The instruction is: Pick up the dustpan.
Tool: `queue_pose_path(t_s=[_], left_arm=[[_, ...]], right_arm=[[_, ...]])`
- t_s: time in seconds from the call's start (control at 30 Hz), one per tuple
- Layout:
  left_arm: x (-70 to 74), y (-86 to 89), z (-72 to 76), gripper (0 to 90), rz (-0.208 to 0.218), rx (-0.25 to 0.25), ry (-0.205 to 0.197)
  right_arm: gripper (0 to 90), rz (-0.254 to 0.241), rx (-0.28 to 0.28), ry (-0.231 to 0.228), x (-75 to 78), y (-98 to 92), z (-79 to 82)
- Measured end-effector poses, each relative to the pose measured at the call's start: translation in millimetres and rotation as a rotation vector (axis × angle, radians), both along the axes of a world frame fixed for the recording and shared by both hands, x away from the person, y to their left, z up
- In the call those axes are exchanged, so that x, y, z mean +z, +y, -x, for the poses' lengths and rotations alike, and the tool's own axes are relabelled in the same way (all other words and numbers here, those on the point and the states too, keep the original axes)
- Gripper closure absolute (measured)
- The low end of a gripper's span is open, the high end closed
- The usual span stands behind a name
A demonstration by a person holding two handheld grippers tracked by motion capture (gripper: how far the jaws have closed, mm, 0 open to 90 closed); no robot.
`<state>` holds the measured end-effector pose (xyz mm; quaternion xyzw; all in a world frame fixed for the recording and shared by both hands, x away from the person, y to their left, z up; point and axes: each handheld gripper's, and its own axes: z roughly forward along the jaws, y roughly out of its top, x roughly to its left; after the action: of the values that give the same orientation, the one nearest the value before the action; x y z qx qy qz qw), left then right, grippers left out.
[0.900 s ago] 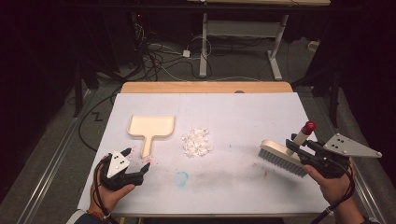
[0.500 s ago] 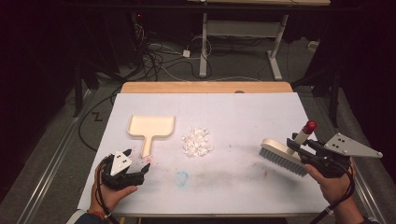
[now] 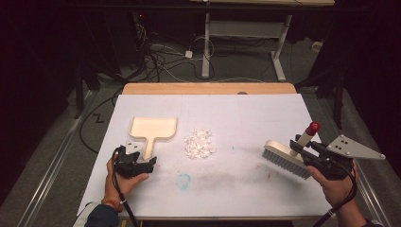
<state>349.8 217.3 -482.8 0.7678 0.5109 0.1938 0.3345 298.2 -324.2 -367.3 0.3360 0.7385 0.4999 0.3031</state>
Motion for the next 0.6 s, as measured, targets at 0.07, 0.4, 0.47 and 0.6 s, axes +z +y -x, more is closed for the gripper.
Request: queue_pose_path(t_s=[0.07,0.4,0.47,0.6], left_arm=[[-1.4,-1.3,-6.4,21.4,0.001,0.015,0.011],[-3.6,-2.3,-51.0,48.6,-0.023,0.094,0.041],[-1.2,0.3,-54.7,59.6,-0.039,0.094,0.052],[0.1,3.8,-58.7,63.6,-0.034,0.074,0.065]], right_arm=[[70.4,0.002,0.0,0.002,-0.7,0.2,-0.4],[70.4,-0.011,0.004,0.019,-6.4,-1.5,-4.1],[70.4,-0.012,0.003,0.019,-6.0,-2.1,-3.8],[70.4,-0.009,0.004,0.02,-5.6,-2.8,-4.0]])
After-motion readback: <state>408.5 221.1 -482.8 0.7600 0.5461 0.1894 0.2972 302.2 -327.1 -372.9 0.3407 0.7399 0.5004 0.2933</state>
